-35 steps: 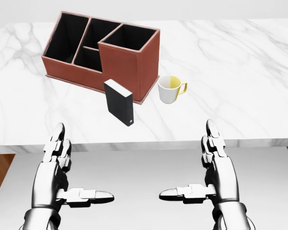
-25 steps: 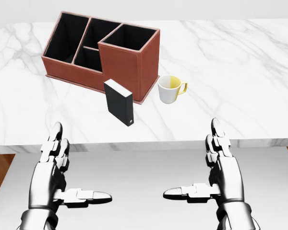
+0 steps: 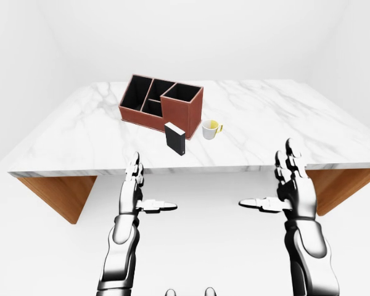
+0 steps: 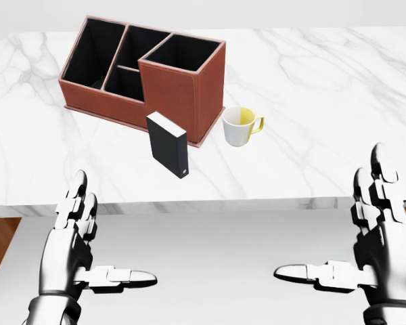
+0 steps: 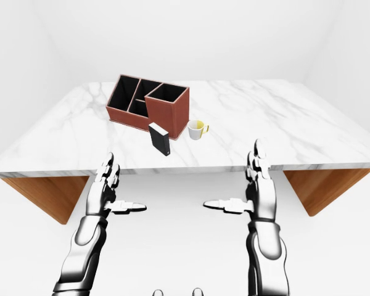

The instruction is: Pick up the book and place it in the right compartment of the caddy.

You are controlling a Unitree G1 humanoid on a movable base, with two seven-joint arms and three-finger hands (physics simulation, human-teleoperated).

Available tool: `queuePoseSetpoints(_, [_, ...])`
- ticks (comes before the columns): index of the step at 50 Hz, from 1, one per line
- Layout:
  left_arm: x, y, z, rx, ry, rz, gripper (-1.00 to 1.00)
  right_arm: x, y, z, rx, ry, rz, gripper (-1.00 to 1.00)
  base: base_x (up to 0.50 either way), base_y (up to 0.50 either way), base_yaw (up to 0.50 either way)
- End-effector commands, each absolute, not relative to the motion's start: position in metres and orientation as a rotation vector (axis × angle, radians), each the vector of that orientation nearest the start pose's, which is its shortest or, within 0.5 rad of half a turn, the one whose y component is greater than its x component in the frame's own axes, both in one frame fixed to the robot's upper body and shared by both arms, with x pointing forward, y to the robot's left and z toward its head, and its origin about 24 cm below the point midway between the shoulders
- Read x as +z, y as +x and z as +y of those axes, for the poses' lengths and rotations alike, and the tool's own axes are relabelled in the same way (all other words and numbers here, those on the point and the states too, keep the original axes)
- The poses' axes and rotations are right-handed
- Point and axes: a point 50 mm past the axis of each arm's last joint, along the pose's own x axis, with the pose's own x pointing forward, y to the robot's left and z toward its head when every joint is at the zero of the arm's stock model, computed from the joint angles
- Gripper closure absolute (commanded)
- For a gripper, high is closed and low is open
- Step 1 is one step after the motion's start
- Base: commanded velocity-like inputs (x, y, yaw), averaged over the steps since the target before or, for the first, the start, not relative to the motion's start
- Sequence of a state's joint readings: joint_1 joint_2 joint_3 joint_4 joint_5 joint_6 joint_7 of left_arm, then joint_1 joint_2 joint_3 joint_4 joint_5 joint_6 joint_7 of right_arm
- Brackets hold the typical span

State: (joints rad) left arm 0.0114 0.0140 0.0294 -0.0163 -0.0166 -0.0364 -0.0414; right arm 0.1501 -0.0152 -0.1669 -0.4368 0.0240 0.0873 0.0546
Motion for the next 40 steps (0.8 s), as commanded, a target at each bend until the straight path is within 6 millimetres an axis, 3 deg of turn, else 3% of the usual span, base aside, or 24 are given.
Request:
queuePoseSetpoints(1, [0.046, 0.253, 0.158, -0.004, -0.009, -0.042, -1.00, 0.144, 0.176, -0.218, -0.226, -0.114, -0.377, -1.00, 0.00, 0.00, 0.00])
queuePoseSetpoints(11, [0.046, 0.253, 0.158, -0.007, -0.010, -0.039, -1.00, 0.181, 0.139, -0.246, -0.329, -0.173, -0.548, -1.00, 0.00, 0.00, 0.00])
queuePoseSetpoints(16, [0.046, 0.253, 0.158, -0.008, -0.014, -0.041, -1.00, 0.191, 0.124, -0.257, -0.379, -0.192, -0.596, -1.00, 0.00, 0.00, 0.00])
queuePoseSetpoints(35, [0.041, 0.258, 0.159, 0.003, -0.005, -0.047, -1.00, 0.196, 0.084, -0.285, -0.509, -0.209, -0.623, -1.00, 0.00, 0.00, 0.00])
queuePoseSetpoints(40, [0.039, 0.258, 0.159, 0.003, -0.008, -0.040, -1.00, 0.193, 0.065, -0.298, -0.576, -0.211, -0.604, -1.00, 0.00, 0.00, 0.00])
